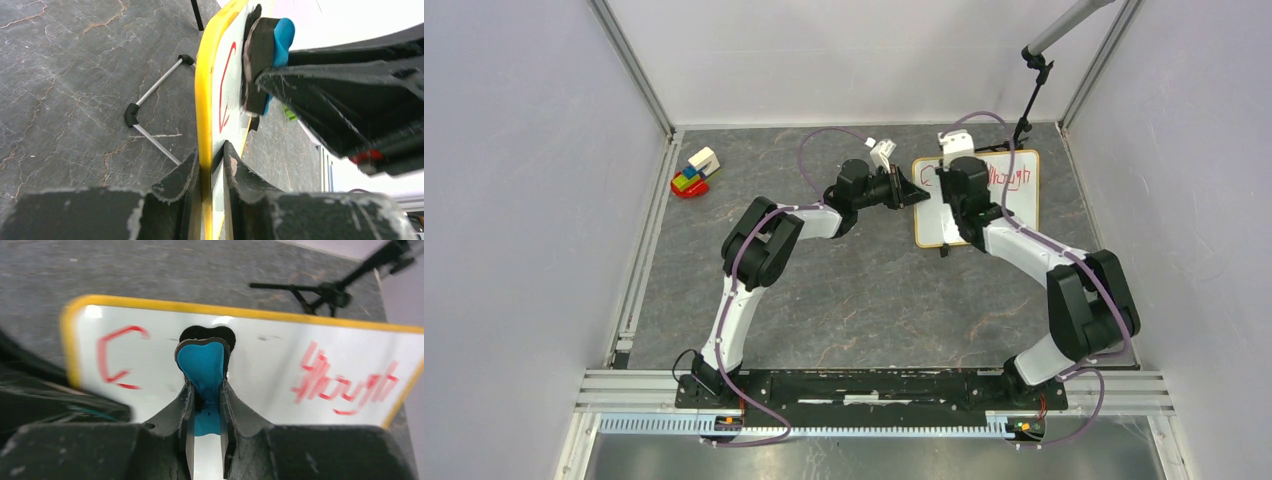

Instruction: Erase the whiteboard

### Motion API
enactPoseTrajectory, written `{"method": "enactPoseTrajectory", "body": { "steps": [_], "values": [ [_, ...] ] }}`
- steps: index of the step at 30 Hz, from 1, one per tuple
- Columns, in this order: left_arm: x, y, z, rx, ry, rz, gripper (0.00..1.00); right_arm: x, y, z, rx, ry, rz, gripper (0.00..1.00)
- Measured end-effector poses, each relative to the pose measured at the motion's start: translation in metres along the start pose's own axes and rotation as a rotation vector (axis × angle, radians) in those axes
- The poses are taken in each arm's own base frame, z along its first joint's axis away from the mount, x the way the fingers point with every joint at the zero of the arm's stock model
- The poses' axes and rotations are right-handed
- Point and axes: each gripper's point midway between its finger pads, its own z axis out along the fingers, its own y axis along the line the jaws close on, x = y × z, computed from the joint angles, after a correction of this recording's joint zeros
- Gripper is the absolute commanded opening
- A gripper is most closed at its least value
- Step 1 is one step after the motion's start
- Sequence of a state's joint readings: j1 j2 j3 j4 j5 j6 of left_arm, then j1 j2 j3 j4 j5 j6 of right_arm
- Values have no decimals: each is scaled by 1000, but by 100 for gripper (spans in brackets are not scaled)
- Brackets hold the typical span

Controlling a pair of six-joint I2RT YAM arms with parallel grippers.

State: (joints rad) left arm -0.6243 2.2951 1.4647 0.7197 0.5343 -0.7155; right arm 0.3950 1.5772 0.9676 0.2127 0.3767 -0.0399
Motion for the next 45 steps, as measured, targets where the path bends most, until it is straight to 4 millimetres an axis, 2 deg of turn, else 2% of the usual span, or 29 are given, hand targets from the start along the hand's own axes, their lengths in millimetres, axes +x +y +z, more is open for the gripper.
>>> {"method": "enactPoseTrajectory", "body": {
  "steps": [4,7,10,12,17,19,22,26,33,38,40,42,45],
  "values": [
    [1,0,-1,0,0,1,42,16,-33,-3,65,23,24,0],
    [10,4,-4,-11,19,-13,45,20,-36,-4,71,29,31,0],
    [19,7,-8,-10,38,-24,36,18,-29,-5,51,25,27,0],
    [19,6,-8,-4,38,-26,25,18,-23,-6,37,24,22,0],
    [18,-2,-8,32,44,-35,6,14,5,-12,-30,13,-2,0],
    [19,-4,-8,41,47,-36,3,11,19,-15,-59,3,-13,0],
    [19,-4,-8,41,52,-38,2,7,36,-15,-93,-5,-26,0],
    [18,0,-8,27,52,-44,2,1,44,-9,-104,-3,-34,0],
    [14,-1,-5,17,50,-46,2,-2,23,-2,-47,23,-17,0],
    [15,0,-5,5,54,-51,2,1,-24,7,55,41,41,0],
    [15,0,-4,5,55,-48,2,3,-34,7,78,47,49,1],
    [16,0,-4,5,55,-47,2,4,-34,7,79,50,49,1],
    [16,0,-4,1,58,-49,2,2,-21,3,61,45,35,1]
  ]
}}
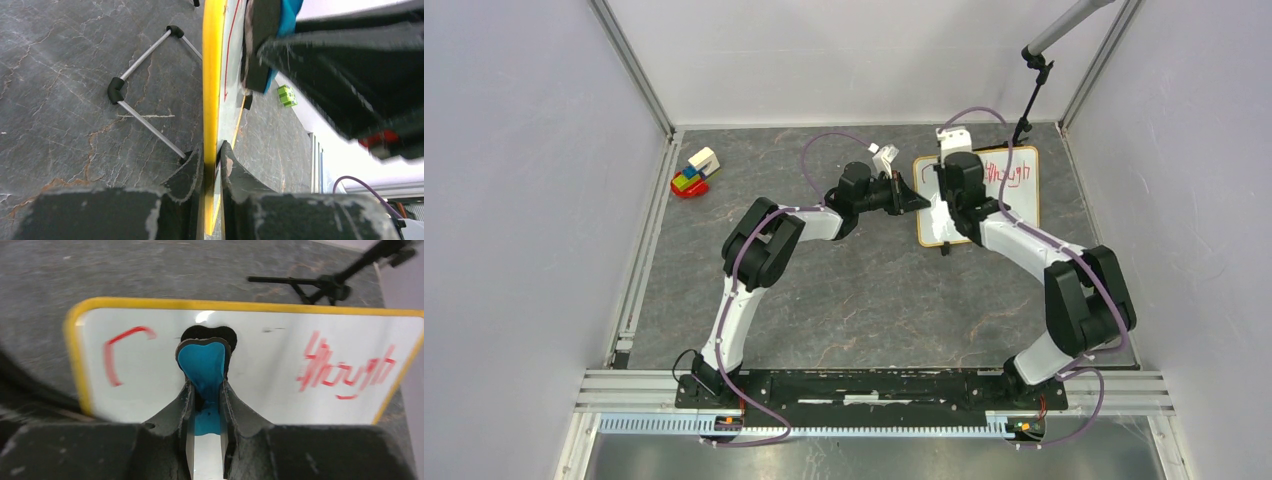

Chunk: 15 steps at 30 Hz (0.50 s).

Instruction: Erase the whiteboard

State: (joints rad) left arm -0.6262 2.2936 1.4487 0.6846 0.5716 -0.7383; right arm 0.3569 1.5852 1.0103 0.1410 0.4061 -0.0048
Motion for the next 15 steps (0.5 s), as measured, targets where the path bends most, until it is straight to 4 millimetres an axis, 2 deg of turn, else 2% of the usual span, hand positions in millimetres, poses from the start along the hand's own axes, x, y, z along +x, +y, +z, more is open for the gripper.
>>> {"method": "enactPoseTrajectory", "body": {
  "steps": [5,7,12,15],
  "values": [
    [1,1,0,-6,3,-3,2,-4,60,-12,-112,-18,-58,0],
    [2,2,0,-9,8,-5,2,-8,74,-12,-125,-23,-75,0],
    [-4,4,1,-24,-11,1,2,-14,70,-5,-86,-8,-66,0],
    [-4,5,1,-28,-13,3,2,-16,61,0,-67,0,-36,0]
  ]
}}
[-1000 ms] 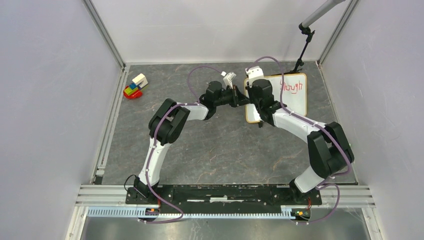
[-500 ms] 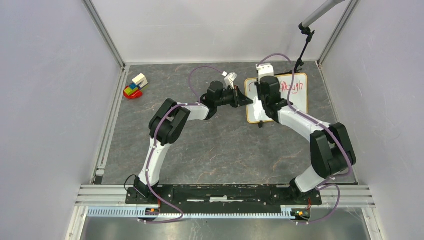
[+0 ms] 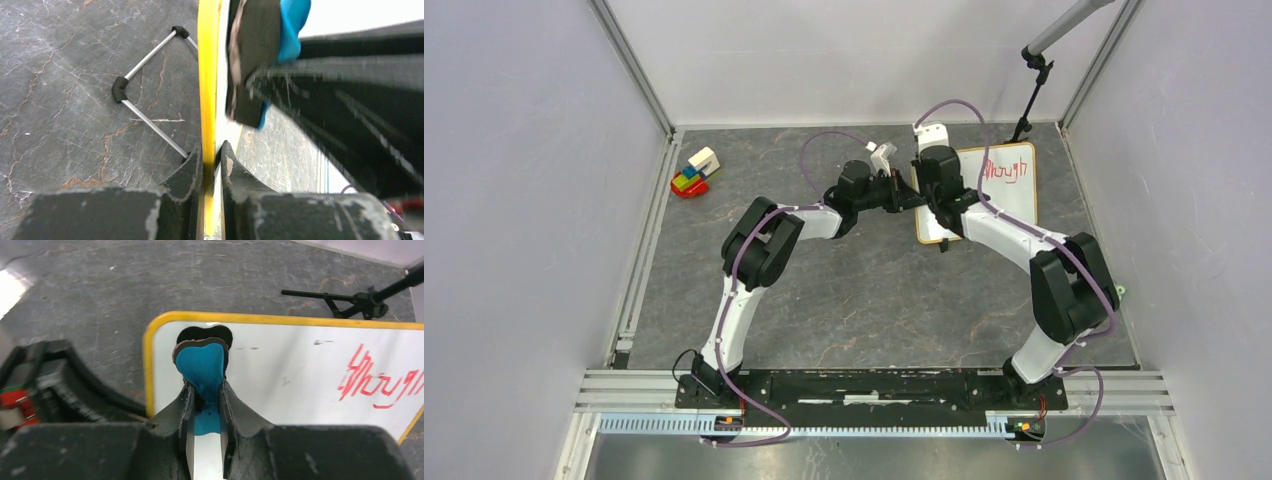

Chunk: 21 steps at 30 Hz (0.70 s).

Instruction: Erase the whiteboard

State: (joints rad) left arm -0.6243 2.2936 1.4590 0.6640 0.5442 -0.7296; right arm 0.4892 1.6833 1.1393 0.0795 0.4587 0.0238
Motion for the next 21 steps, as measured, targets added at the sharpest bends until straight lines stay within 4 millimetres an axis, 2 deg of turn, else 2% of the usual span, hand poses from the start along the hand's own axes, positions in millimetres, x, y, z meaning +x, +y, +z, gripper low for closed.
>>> {"method": "enactPoseTrajectory", "body": {
  "steps": [7,10,13,19,21],
  "values": [
    [1,0,0,-1,2,0,2,3,-60,12,107,21,115,0],
    [1,-2,1,1,0,2,2,5,-69,12,120,27,129,0],
    [1,-3,2,3,1,4,2,3,-58,8,109,23,112,0],
    [2,-2,2,2,3,9,2,-7,4,-2,-20,1,47,0],
    [2,-1,1,-1,5,10,2,-10,13,-1,-32,-2,38,0]
  ]
}}
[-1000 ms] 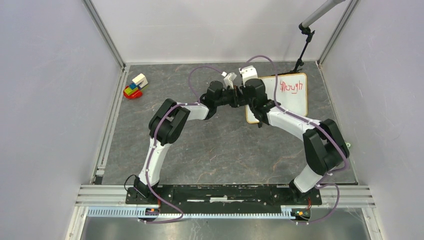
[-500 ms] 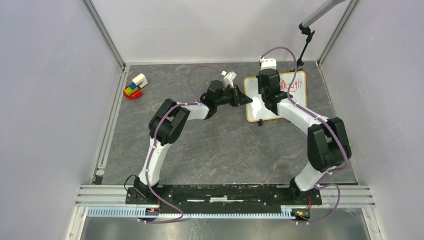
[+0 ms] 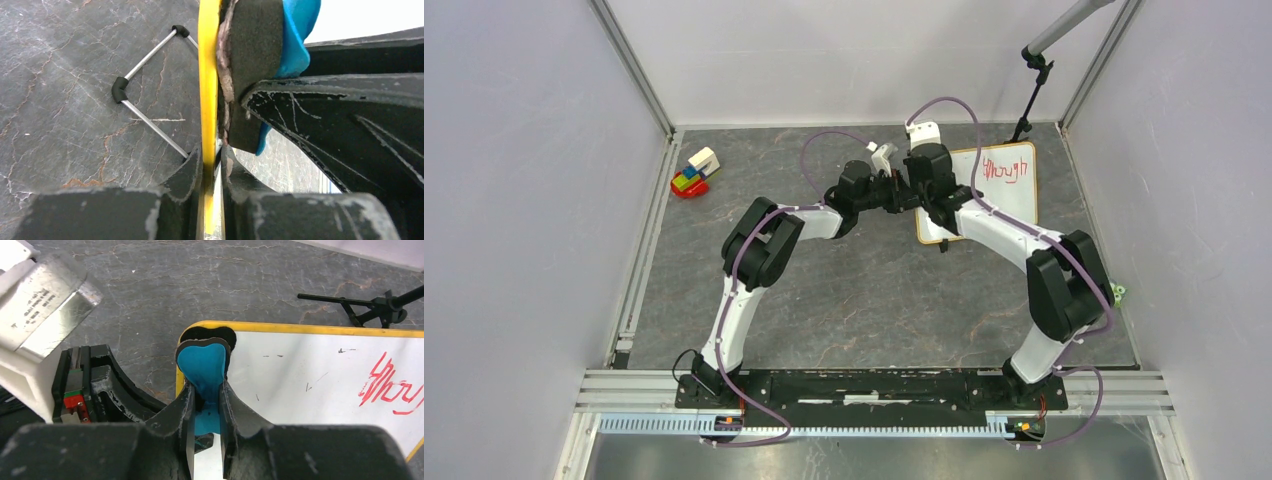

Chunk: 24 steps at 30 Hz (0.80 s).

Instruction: Erase the whiteboard

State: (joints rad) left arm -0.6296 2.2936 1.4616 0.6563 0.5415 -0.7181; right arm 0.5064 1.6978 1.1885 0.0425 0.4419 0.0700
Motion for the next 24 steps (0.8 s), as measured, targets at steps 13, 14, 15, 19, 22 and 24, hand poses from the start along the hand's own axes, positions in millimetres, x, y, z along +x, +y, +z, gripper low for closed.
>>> {"method": "enactPoseTrajectory", "body": {
  "steps": [13,14,15,19,22,24],
  "values": [
    [-1,0,1,-6,-3,0,2,20,-105,12,149,34,167,0],
    [-2,0,1,-5,-4,2,2,28,-118,11,178,47,179,0],
    [-2,0,1,-3,-5,3,2,36,-131,9,206,60,189,0],
    [-1,-3,2,3,-6,8,2,72,-155,-3,282,124,197,1],
    [-1,-3,2,3,-6,8,2,80,-145,-10,255,130,196,1],
    [-1,-3,2,3,-6,10,2,81,-129,-14,218,120,188,1]
  ]
}}
